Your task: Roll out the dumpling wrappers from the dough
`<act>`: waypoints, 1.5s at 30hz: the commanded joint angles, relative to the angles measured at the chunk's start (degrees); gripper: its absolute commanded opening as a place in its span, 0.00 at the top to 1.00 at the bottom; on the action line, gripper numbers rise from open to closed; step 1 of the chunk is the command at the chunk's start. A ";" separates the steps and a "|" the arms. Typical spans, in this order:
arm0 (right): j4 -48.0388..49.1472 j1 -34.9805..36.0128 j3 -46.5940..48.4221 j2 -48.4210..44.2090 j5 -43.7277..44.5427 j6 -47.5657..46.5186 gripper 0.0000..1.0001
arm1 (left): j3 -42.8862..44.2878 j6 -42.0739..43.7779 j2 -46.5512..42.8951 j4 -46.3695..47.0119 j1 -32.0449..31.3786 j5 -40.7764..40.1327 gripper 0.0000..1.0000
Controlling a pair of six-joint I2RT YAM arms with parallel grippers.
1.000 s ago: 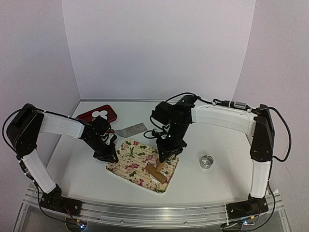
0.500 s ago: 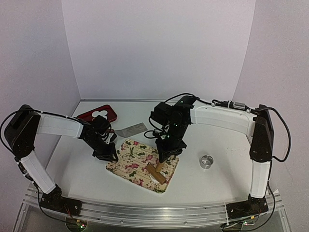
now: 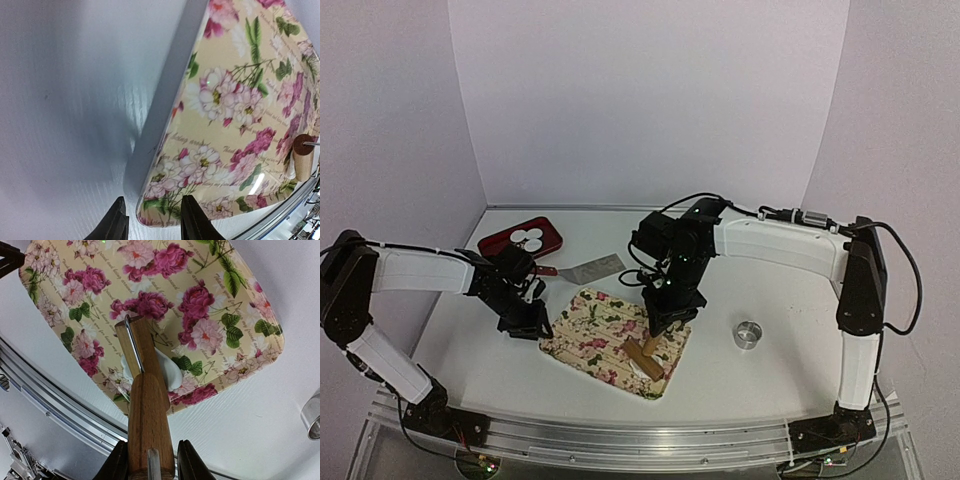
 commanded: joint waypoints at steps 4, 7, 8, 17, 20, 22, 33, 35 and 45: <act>-4.13 -0.01 -2.34 4.28 6.82 0.84 1.00 | -1.80 -0.47 0.93 0.62 0.00 3.45 0.68; -4.43 -0.18 -2.63 4.33 7.03 0.94 1.00 | -2.00 0.08 2.22 0.43 -0.16 3.55 0.72; -4.49 -0.27 -2.82 4.33 7.04 0.96 1.00 | -1.97 0.17 2.71 0.21 -0.22 3.40 0.75; -4.56 -1.82 -4.72 3.58 7.03 1.16 1.00 | -1.72 -1.18 6.14 -2.64 -0.36 -1.79 0.93; -4.34 -2.76 -5.99 3.06 6.64 0.58 1.00 | -1.40 -2.07 6.50 -3.71 -0.36 -3.34 1.00; -4.04 -3.88 -6.99 2.42 6.27 0.22 1.00 | -1.33 -2.75 6.36 -4.33 -0.32 -4.11 1.00; -3.07 -10.11 -10.86 -0.09 5.99 -2.75 1.00 | -2.37 -5.24 5.10 -6.03 -0.36 -6.46 1.00; -2.95 -11.31 -11.55 -0.48 6.04 -3.17 1.00 | -2.33 -5.39 5.08 -6.23 -0.36 -6.75 1.00; -2.72 -14.26 -12.72 -1.35 6.76 -3.71 1.00 | -0.96 -5.28 6.02 -6.93 -0.35 -7.79 1.00</act>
